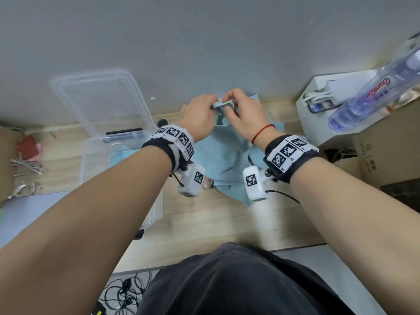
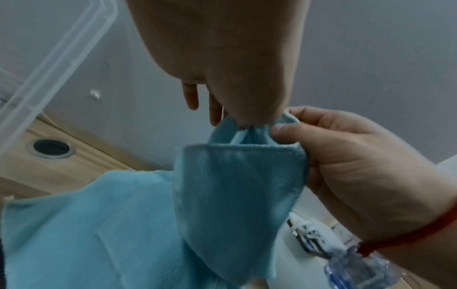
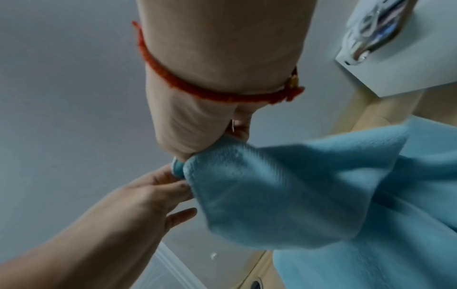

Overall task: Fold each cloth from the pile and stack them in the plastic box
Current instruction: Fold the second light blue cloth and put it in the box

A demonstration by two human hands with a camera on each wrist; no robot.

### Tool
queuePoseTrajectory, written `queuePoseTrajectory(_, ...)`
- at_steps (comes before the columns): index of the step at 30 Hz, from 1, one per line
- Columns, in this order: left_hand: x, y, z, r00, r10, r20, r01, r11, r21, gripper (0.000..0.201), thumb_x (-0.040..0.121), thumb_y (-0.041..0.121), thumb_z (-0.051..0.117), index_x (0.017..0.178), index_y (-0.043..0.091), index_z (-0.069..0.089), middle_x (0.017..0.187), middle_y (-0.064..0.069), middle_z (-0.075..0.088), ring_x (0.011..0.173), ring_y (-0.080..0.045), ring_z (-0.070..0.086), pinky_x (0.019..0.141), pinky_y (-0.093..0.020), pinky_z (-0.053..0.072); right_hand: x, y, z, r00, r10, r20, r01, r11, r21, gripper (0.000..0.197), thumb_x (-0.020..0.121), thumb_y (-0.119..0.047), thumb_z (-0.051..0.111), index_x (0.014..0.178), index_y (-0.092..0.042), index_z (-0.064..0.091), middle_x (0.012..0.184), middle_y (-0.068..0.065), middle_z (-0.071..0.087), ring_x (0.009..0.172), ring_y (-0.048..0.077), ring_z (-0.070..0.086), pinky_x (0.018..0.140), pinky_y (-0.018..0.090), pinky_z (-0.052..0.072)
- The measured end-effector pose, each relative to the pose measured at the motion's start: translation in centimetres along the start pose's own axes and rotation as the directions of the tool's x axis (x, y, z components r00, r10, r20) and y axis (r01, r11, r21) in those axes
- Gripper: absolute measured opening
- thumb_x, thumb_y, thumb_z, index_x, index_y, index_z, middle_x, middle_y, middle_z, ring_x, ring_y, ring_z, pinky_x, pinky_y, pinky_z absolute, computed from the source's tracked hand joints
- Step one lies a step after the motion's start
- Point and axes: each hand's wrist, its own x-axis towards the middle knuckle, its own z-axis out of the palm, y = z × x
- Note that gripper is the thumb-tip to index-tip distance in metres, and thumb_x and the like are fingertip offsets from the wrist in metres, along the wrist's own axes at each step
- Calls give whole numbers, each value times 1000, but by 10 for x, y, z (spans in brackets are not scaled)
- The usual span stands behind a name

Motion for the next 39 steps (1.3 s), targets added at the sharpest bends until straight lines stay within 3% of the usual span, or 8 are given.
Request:
queuePoseTrajectory(6, -23, 19, -51, 985, -104, -140, 81, 983, -165, 21, 97, 21, 34, 85, 8, 46, 77, -12, 56, 76, -33, 50, 64, -36, 32, -13, -11, -9, 998, 58, 1, -55, 958, -281, 27, 77, -14, 61, 104, -16, 58, 101, 8, 57, 93, 32, 56, 82, 37, 43)
queuePoseTrajectory(9, -46, 15, -75, 971, -126, -205, 88, 979, -186, 22, 95, 22, 36, 77, 11, 42, 68, -7, 50, 72, -31, 49, 61, -33, 27, -34, -24, -12, 991, 132, -8, -124, 906, -404, 14, 82, -10, 57, 96, -11, 58, 103, 15, 60, 97, 37, 57, 77, 36, 42)
queuePoseTrajectory(12, -70, 2, -89, 962, -122, -243, 78, 980, -183, 18, 91, 27, 46, 80, 13, 45, 77, -8, 56, 77, -30, 53, 67, -34, 38, -58, -32, -14, 981, 177, -83, -196, 887, -419, 8, 83, -8, 52, 81, -16, 51, 96, 18, 64, 93, 38, 59, 69, 34, 40)
queuePoseTrajectory(19, -145, -40, -67, 999, -41, 18, 41, 998, -45, 33, 87, 28, 63, 111, 6, 55, 110, -14, 60, 102, -32, 56, 88, -38, 44, -126, -53, -3, 905, 287, -315, -350, 923, -163, 21, 91, -15, 40, 99, -14, 58, 91, 18, 62, 83, 32, 54, 70, 36, 41)
queuePoseTrajectory(23, -192, -58, -42, 979, -69, 194, 65, 998, 23, 39, 85, 5, 55, 124, 6, 52, 121, -17, 59, 113, -35, 55, 93, -37, 43, -174, -61, 0, 898, 308, -315, -380, 904, -198, 18, 90, -21, 39, 88, -18, 57, 95, 21, 62, 85, 35, 52, 68, 35, 33)
queuePoseTrajectory(27, -224, -64, -36, 952, -111, 285, 95, 993, 70, 44, 81, 2, 56, 124, 11, 50, 119, -14, 59, 107, -32, 57, 87, -34, 47, -205, -61, 3, 896, 342, -283, -413, 877, -247, 19, 87, -22, 42, 76, -15, 55, 88, 21, 63, 77, 31, 46, 67, 32, 34)
queuePoseTrajectory(32, -236, -60, -51, 960, -94, 263, 75, 994, 78, 41, 78, 5, 58, 115, 20, 58, 114, -6, 63, 104, -28, 60, 89, -36, 51, -215, -65, -2, 848, 402, -346, -485, 851, -200, 24, 82, -25, 42, 81, -16, 64, 89, 18, 66, 87, 39, 59, 79, 38, 49)
queuePoseTrajectory(39, -231, -45, -91, 996, -24, 82, 18, 997, 72, 27, 86, 8, 59, 105, 20, 74, 103, -6, 71, 100, -26, 64, 85, -29, 49, -201, -75, -31, 832, 400, -385, -484, 862, -151, 25, 83, -32, 40, 76, -13, 56, 79, 13, 57, 78, 35, 51, 69, 33, 39)
